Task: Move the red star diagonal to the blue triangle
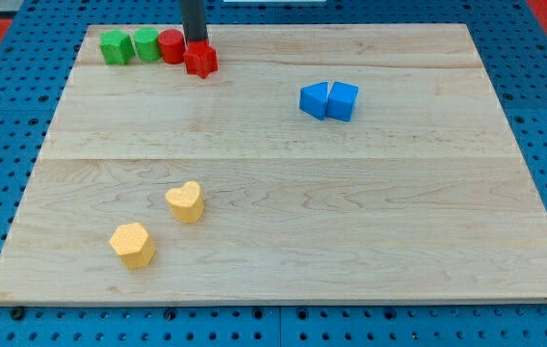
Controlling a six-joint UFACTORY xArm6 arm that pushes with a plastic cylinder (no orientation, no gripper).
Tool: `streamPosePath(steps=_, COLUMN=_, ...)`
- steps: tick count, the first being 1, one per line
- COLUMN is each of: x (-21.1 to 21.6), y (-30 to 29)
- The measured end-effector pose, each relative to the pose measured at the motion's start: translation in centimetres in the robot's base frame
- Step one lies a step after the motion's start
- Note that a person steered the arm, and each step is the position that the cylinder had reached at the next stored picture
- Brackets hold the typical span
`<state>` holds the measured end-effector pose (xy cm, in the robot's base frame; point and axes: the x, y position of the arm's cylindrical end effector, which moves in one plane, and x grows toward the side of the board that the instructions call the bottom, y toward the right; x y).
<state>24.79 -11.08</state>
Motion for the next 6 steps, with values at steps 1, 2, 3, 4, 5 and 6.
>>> streamPosePath(steps=1, x=2.1, y=1.9)
streamPosePath(steps=2, x=2.1, y=1.7)
streamPosePath(steps=3, x=3.8, y=-2.0)
streamPosePath(steps=4, x=6.4, y=-3.8)
streamPosePath(steps=5, x=8.0, y=-1.6)
streamPosePath(steps=6, x=7.5, y=1.4)
